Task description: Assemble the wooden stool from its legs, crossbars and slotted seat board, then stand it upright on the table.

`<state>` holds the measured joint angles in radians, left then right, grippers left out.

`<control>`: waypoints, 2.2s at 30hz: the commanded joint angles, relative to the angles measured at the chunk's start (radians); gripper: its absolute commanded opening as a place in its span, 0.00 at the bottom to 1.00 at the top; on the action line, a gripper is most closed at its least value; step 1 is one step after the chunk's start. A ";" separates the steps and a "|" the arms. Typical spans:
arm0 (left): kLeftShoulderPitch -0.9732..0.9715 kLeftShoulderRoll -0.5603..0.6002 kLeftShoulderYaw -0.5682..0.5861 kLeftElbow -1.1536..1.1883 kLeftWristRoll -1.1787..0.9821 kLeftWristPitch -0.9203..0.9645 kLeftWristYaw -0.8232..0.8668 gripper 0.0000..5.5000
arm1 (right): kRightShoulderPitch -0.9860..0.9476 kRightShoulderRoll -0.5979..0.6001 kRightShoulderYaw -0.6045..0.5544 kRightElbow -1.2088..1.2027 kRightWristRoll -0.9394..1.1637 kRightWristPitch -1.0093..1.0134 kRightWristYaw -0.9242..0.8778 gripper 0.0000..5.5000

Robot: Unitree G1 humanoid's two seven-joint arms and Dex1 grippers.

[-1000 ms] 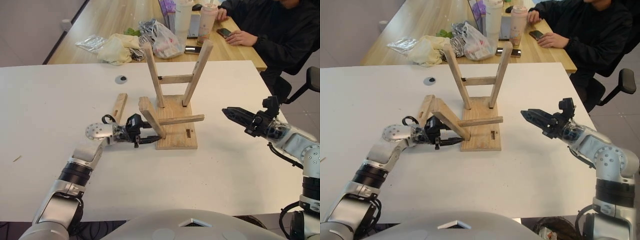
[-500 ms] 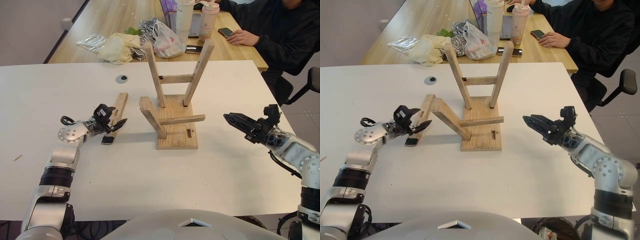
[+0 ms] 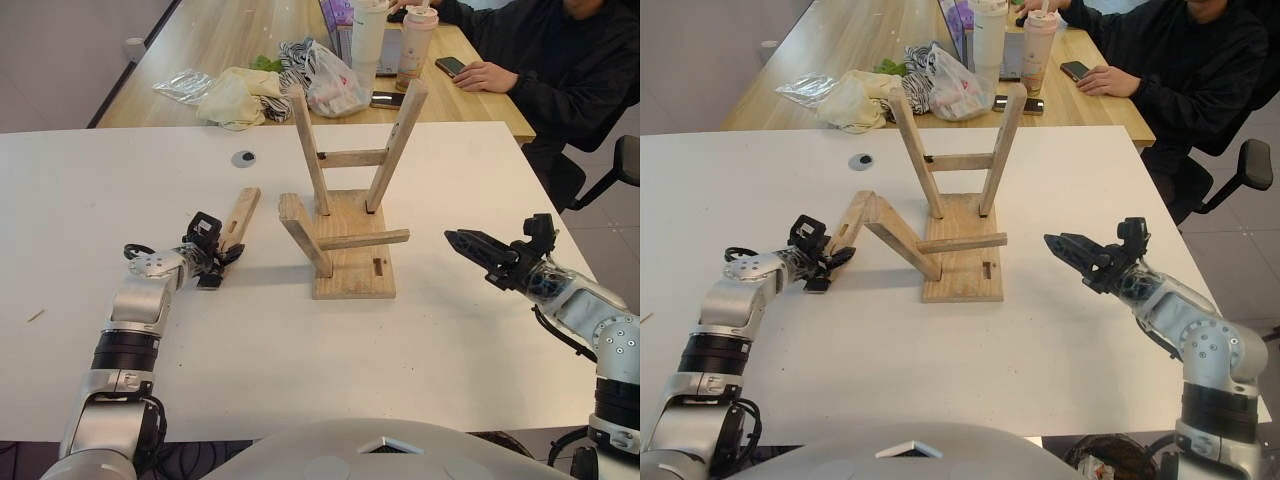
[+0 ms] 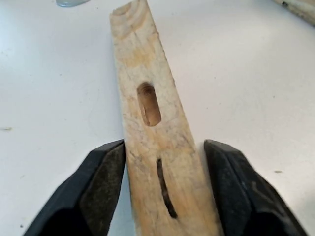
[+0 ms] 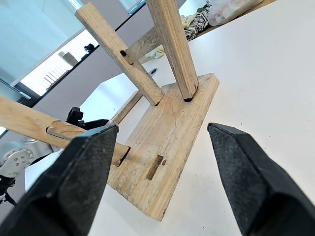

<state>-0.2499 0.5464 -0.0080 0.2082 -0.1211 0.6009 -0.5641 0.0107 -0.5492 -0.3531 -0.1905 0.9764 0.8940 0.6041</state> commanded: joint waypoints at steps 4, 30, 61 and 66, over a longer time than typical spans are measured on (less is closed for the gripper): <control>-0.025 0.023 0.004 0.055 0.024 0.022 0.004 0.37 | 0.016 0.041 -0.006 -0.016 -0.003 -0.018 -0.024 0.61; -0.663 -0.152 0.196 0.273 -0.703 0.187 -0.741 0.36 | -0.805 0.365 0.136 0.180 0.260 -0.044 -0.203 0.74; -0.498 -0.082 0.300 0.279 -0.600 0.062 -0.539 0.81 | -0.456 0.142 0.074 0.123 -0.038 -0.190 0.017 0.37; -0.472 -0.113 0.335 0.284 -0.591 -0.005 -0.453 0.95 | -0.293 0.154 0.023 0.159 -0.060 -0.320 0.177 0.37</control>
<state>-0.7338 0.4494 0.3125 0.4958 -0.7186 0.6108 -1.0477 -0.3254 -0.4011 -0.3146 -0.0391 0.8969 0.5966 0.6955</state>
